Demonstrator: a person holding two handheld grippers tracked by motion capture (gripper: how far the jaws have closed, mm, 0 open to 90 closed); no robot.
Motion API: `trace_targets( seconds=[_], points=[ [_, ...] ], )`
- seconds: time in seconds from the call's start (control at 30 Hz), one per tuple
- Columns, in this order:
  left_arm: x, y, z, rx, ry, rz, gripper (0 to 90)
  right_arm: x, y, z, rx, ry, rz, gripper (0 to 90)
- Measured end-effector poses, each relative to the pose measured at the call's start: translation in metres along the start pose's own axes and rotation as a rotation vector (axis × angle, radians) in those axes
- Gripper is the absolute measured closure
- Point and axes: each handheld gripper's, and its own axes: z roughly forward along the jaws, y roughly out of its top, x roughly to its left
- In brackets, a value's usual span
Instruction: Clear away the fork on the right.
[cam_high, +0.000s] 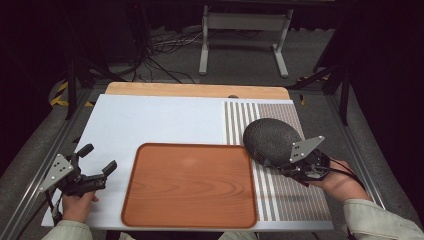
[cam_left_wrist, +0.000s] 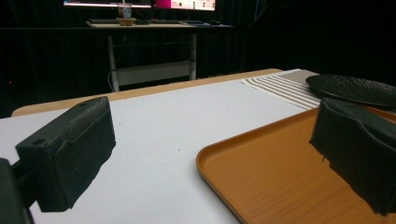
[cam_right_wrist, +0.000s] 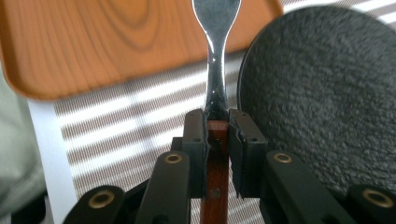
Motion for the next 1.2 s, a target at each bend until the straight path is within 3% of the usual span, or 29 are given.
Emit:
trace_targets(
  seconds=[0.07, 0.1, 0.17, 0.37, 0.63, 0.87, 1.2],
  points=[
    [0.0, 0.0, 0.0, 0.0, 0.0, 0.0, 0.7, 0.001, 0.0, -0.001, -0.007, -0.007, 0.002, 78.0],
    [0.0, 0.0, 0.0, -0.001, 0.001, 0.0, 0.7, 0.003, 0.002, -0.003, -0.028, -0.044, 0.017, 78.0],
    [0.0, 0.0, 0.0, 0.0, 0.001, 0.001, 0.7, 0.004, 0.002, -0.003, -0.046, -0.069, 0.037, 78.0],
    [0.0, 0.0, 0.0, -0.001, 0.001, 0.001, 0.7, 0.005, 0.002, -0.005, -0.123, -0.119, 0.107, 78.0],
    [0.0, 0.0, 0.0, 0.0, 0.003, 0.003, 0.7, 0.009, 0.007, -0.007, -0.201, -0.164, 0.195, 78.0],
    [0.0, 0.0, 0.0, -0.001, 0.003, 0.002, 0.7, 0.015, 0.018, -0.007, -0.273, -0.172, 0.267, 78.0],
    [0.0, 0.0, 0.0, -0.005, 0.002, 0.004, 0.7, 0.032, 0.047, 0.003, -0.246, -0.157, 0.307, 78.0]
  ],
)
